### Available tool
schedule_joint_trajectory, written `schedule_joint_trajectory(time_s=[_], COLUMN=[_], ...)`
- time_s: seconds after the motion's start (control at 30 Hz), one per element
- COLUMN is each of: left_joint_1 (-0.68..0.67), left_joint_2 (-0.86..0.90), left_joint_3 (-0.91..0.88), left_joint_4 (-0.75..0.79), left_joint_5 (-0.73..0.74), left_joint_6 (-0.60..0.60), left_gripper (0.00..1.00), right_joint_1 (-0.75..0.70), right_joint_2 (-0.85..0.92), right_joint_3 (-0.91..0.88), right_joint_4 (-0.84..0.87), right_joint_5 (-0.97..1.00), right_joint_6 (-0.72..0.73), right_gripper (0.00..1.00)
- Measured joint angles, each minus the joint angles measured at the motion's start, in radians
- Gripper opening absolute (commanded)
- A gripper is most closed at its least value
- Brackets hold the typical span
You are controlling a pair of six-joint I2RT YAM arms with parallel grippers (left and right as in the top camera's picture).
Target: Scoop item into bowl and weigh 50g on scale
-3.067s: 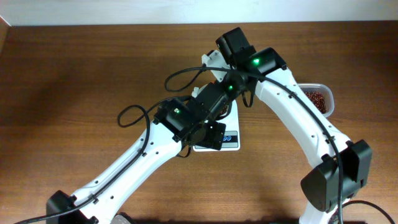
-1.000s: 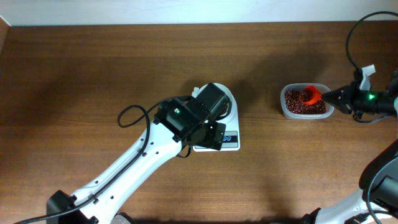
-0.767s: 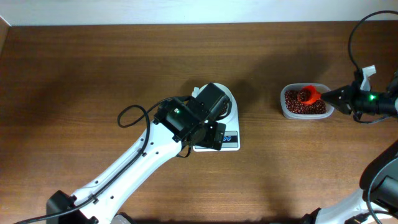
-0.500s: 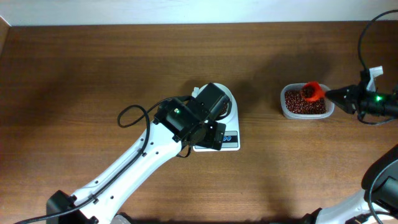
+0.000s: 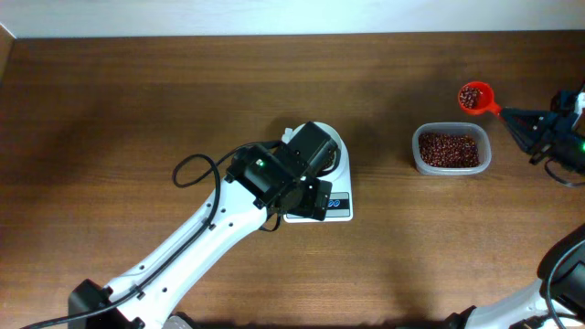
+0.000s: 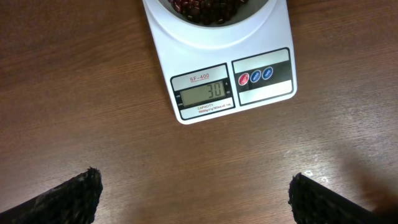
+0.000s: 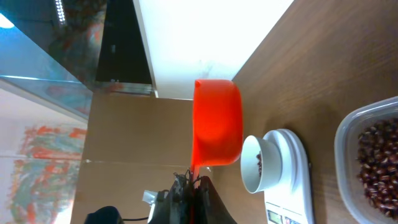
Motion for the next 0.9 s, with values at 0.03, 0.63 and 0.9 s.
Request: schedule_joint_trajectory(time_s=[0.03,0.63,0.9], left_joint_1=[0.0,0.0,0.0], left_joint_2=[0.0,0.0,0.0], left_joint_3=[0.0,0.0,0.0], left_joint_4=[0.0,0.0,0.001], left_joint_5=[0.0,0.0,0.0], left_joint_6=[0.0,0.0,0.0], left_gripper=[0.99,0.99,0.99], right_joint_1=[0.0,0.385,0.602], right_joint_2=[0.0,0.0,0.0], right_joint_3=[0.0,0.044,0.327], right_joint_4=[-0.007,-0.042,-0.196], right_joint_5=[-0.008,0.276,0.518], right_joint_6=[0.003,0.108,0.134], right_gripper=[0.04,0.04,0.04])
